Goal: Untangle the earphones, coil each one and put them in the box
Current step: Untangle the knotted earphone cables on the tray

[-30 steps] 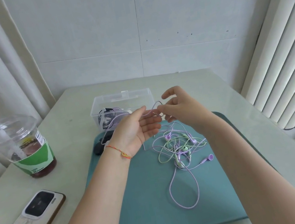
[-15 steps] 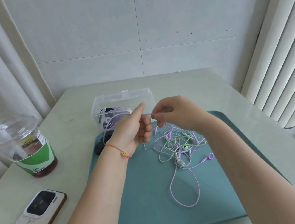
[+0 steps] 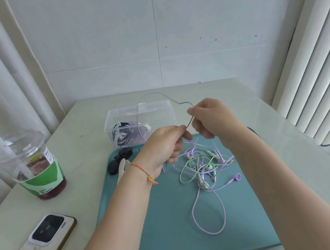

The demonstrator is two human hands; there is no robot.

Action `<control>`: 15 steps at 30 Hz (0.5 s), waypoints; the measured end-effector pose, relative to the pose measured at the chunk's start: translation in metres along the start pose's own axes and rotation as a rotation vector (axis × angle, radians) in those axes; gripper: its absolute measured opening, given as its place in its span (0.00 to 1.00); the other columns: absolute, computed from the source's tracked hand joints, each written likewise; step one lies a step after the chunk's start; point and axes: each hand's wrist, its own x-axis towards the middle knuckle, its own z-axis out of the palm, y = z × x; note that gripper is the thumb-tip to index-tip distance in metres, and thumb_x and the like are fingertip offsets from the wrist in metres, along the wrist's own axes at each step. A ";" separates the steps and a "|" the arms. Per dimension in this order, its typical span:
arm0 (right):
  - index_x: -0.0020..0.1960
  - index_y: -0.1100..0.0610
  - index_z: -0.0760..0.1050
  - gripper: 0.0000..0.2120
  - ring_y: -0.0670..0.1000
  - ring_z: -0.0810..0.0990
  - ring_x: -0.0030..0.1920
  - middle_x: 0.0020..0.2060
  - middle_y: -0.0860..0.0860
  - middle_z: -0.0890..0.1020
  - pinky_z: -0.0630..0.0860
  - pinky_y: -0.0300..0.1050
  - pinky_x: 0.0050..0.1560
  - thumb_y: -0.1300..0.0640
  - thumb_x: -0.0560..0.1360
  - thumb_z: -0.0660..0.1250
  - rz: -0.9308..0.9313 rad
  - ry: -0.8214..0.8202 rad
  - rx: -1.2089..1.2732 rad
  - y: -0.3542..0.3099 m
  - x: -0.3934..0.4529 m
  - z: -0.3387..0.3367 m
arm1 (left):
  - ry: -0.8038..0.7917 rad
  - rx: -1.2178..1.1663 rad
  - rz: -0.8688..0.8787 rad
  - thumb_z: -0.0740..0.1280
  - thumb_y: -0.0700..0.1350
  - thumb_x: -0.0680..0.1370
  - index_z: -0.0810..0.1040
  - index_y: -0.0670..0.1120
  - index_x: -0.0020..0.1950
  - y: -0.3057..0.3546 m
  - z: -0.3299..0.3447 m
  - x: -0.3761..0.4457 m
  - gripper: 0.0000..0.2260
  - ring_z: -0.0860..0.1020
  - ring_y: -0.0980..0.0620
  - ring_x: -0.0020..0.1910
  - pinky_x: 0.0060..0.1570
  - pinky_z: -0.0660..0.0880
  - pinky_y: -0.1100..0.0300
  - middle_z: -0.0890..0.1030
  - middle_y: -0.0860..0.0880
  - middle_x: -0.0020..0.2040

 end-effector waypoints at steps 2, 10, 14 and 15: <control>0.39 0.59 0.70 0.06 0.51 0.67 0.24 0.27 0.54 0.75 0.62 0.39 0.26 0.60 0.75 0.61 0.005 0.146 0.027 0.004 0.004 -0.007 | 0.016 -0.023 0.000 0.58 0.46 0.83 0.71 0.45 0.37 0.000 -0.004 0.000 0.15 0.54 0.57 0.21 0.22 0.51 0.67 0.59 0.55 0.23; 0.38 0.60 0.74 0.09 0.47 0.70 0.20 0.30 0.52 0.80 0.65 0.36 0.22 0.63 0.76 0.61 0.064 0.208 0.020 0.023 0.017 -0.035 | 0.401 0.506 -0.040 0.62 0.43 0.76 0.79 0.44 0.36 -0.023 -0.036 0.012 0.11 0.77 0.45 0.29 0.33 0.76 0.56 0.80 0.42 0.32; 0.38 0.54 0.76 0.11 0.49 0.70 0.24 0.29 0.49 0.80 0.66 0.39 0.29 0.63 0.76 0.61 0.079 0.262 -0.238 0.034 0.025 -0.053 | 0.365 0.485 -0.060 0.62 0.41 0.77 0.78 0.43 0.44 -0.029 -0.041 0.013 0.06 0.80 0.47 0.31 0.36 0.80 0.55 0.82 0.46 0.37; 0.38 0.54 0.76 0.11 0.50 0.69 0.25 0.29 0.49 0.80 0.66 0.40 0.30 0.63 0.76 0.60 0.075 0.281 -0.250 0.034 0.026 -0.058 | 0.367 0.520 -0.050 0.63 0.42 0.77 0.79 0.44 0.44 -0.029 -0.041 0.013 0.06 0.81 0.46 0.31 0.37 0.81 0.55 0.82 0.46 0.38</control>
